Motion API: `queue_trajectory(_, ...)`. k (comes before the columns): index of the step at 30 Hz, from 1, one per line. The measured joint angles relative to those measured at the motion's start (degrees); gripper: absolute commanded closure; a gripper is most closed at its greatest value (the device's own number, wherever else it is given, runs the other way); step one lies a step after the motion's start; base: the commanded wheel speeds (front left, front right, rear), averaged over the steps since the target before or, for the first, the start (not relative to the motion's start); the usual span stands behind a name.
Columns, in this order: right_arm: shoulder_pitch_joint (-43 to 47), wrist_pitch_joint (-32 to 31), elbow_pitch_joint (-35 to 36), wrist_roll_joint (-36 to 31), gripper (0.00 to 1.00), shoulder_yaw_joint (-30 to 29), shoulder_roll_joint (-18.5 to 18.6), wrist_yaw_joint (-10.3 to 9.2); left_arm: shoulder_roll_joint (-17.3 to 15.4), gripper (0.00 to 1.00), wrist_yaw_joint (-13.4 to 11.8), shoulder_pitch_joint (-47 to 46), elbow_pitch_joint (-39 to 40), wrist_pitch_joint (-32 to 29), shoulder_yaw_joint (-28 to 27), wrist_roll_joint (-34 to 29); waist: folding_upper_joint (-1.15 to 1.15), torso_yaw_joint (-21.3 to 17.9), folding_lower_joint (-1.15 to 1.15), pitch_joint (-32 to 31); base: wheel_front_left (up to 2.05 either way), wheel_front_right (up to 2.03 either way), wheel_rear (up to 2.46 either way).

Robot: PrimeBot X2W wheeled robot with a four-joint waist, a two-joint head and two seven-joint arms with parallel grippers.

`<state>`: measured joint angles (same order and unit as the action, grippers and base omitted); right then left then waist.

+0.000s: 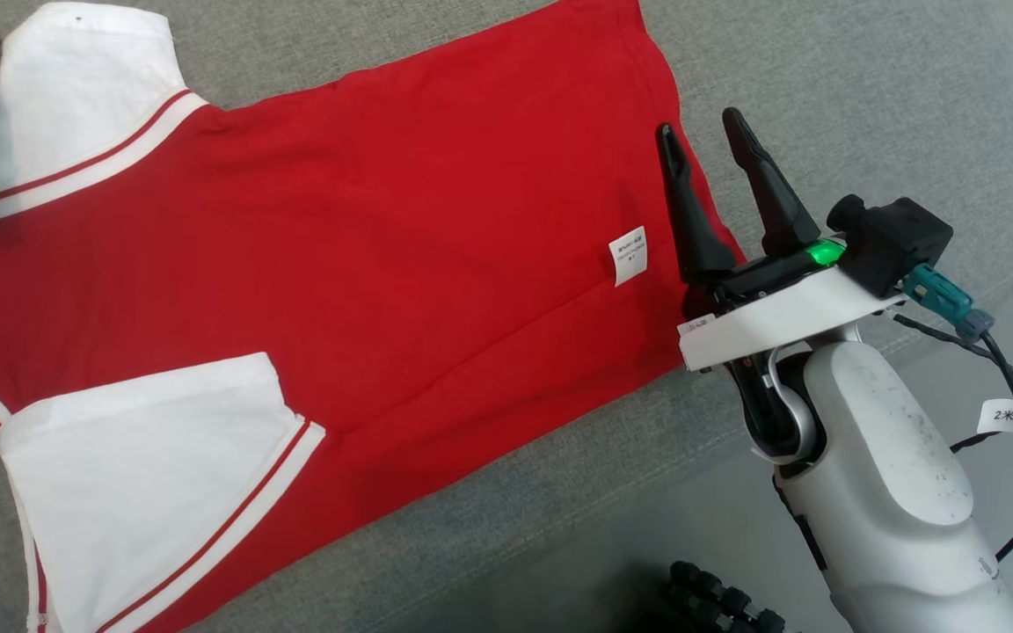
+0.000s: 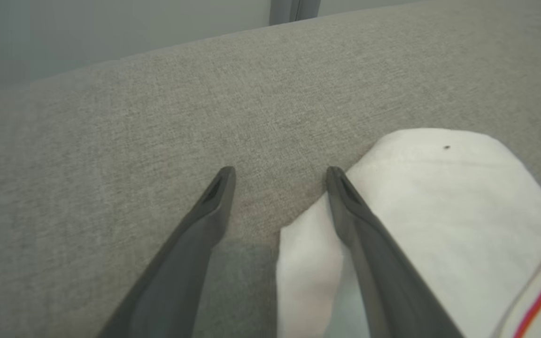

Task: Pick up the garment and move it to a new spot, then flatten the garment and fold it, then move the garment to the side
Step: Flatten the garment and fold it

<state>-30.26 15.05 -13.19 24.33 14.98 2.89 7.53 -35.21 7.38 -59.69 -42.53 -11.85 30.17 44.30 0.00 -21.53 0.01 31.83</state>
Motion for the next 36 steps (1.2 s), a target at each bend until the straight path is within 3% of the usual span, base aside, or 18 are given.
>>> queue_trajectory(10,-0.1,0.0,0.0,-0.3,0.0,-0.4,0.0,0.0,0.1,0.0,0.0,-2.1,-2.6,-0.7,4.2,2.8,0.0,0.0,0.0,0.3,0.0,0.0,0.0)
queue_trajectory(25,0.6,0.0,-1.2,-1.3,0.0,-1.0,0.0,0.0,0.4,0.0,0.0,-2.3,1.4,0.4,11.1,8.3,0.0,3.3,-0.01,-3.0,0.0,0.0,0.0)
queue_trajectory(36,0.5,0.0,-1.4,-1.2,0.0,-0.8,0.0,0.0,-0.1,0.0,0.0,-2.0,-1.2,-0.1,13.9,10.0,0.0,2.1,0.0,-2.3,0.0,0.0,0.0)
